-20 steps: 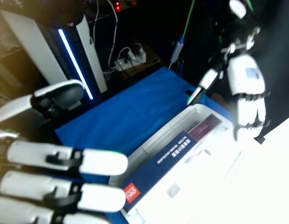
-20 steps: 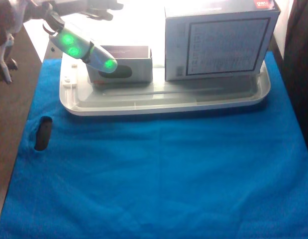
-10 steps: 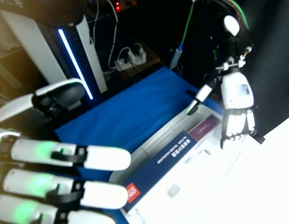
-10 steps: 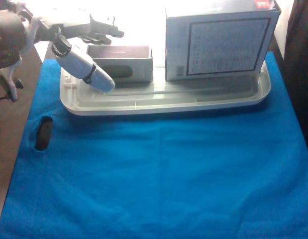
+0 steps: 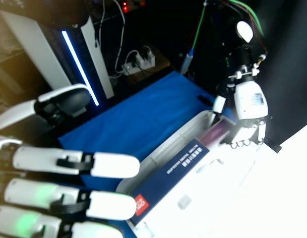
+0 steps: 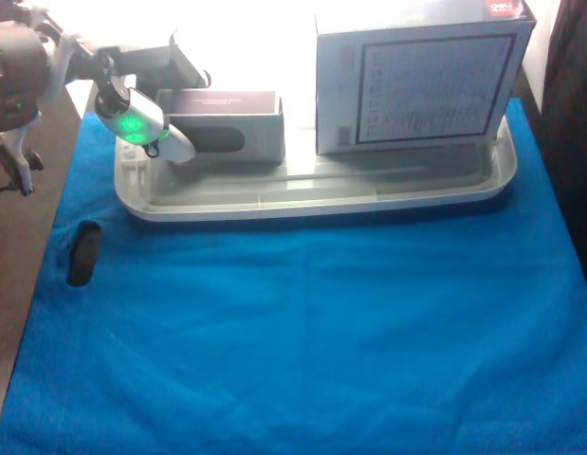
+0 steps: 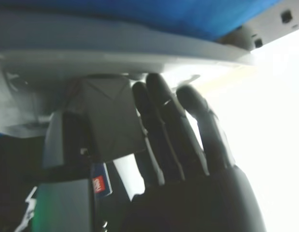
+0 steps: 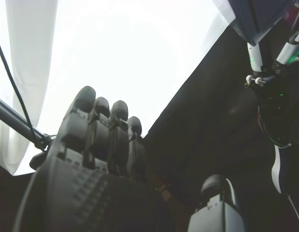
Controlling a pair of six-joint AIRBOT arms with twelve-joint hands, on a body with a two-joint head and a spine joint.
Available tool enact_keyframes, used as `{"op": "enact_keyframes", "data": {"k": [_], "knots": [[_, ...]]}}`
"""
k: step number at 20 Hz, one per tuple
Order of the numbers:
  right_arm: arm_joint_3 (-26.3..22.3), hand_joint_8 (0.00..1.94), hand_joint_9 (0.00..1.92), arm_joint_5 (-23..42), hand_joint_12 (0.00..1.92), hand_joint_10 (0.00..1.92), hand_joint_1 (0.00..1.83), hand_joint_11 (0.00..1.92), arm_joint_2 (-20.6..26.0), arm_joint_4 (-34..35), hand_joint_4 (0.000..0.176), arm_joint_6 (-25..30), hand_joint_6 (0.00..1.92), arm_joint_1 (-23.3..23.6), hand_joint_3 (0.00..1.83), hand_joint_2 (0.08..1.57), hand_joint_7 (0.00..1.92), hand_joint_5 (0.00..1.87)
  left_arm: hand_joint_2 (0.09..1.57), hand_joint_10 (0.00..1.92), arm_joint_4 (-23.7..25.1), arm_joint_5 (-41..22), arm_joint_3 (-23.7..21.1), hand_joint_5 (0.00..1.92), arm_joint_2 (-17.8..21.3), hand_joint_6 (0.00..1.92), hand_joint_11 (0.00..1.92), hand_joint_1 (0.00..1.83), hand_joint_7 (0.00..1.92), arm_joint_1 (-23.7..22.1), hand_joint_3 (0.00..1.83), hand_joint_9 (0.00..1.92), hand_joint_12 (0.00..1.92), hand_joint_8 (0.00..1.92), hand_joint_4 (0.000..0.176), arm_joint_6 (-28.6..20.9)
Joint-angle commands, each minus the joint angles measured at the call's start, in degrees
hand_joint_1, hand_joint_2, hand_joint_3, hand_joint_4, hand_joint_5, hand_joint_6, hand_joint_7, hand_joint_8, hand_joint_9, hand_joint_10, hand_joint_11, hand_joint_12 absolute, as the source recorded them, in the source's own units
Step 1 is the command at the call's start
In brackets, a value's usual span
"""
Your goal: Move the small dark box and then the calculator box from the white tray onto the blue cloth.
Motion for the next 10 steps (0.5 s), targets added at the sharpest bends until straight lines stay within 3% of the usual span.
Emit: {"op": "enact_keyframes", "data": {"k": [1, 3, 5, 6, 7, 10], "knots": [[-0.01, 0.01, 0.22, 6.58, 0.39, 0.01, 0.03, 0.11, -0.01, 1.92, 0.045, 0.39, 0.01, 0.72, 0.01, 0.88, 0.36, 0.26, 1.14, 1.12, -1.73, -1.46, 0.50, 0.94, -0.23, 1.04, 0.42, 1.20, 0.89, -0.44, 0.00, 0.69, 1.68, 1.16, 0.032, -0.45], [-0.02, 0.01, 0.22, 6.58, 0.38, 0.01, 0.05, 0.10, -0.01, 1.86, 0.057, 0.39, 0.01, 0.72, 0.00, 0.86, 0.37, 0.27, 1.14, 1.17, -3.27, -2.26, 0.79, 0.98, -0.18, 0.93, 0.40, 1.20, 0.87, -0.49, 0.00, 0.67, 1.74, 1.25, 0.000, -0.44], [-0.05, 0.00, 0.22, 6.58, 0.38, 0.01, 0.07, 0.09, -0.03, 1.86, 0.041, 0.39, 0.00, 0.71, 0.00, 0.83, 0.35, 0.26, 1.14, 1.41, -4.45, -3.09, 0.76, 1.01, 0.41, 0.74, 0.53, 1.24, 0.87, -1.29, 0.00, 0.67, 1.84, 1.38, 0.000, -0.28], [-0.06, 0.00, 0.22, 6.58, 0.38, 0.01, 0.08, 0.09, -0.04, 1.86, 0.039, 0.39, 0.00, 0.71, 0.00, 0.82, 0.35, 0.25, 1.12, 1.47, -6.53, -3.66, 0.28, 0.98, 1.18, 0.93, 0.51, 1.16, 0.73, -1.86, 0.00, 0.61, 1.84, 1.22, 0.000, 1.30], [-0.06, 0.00, 0.23, 6.58, 0.38, 0.01, 0.10, 0.09, -0.06, 1.86, 0.033, 0.39, 0.00, 0.71, 0.00, 0.80, 0.36, 0.25, 1.13, 1.54, -7.80, -4.10, -0.14, 0.95, 1.78, 1.01, 0.55, 1.12, 0.70, -2.23, 0.00, 0.62, 1.87, 1.22, 0.000, 2.17], [-0.17, 0.00, 0.20, 6.58, 0.37, 0.00, 0.11, 0.08, -0.07, 1.86, 0.044, 0.39, 0.00, 0.71, 0.00, 0.78, 0.32, 0.24, 1.12, 1.63, -9.14, -5.78, -3.06, 0.98, 5.03, 0.98, 0.57, 1.11, 0.69, -4.86, 0.00, 0.61, 1.92, 1.27, 0.000, 4.07]]}}
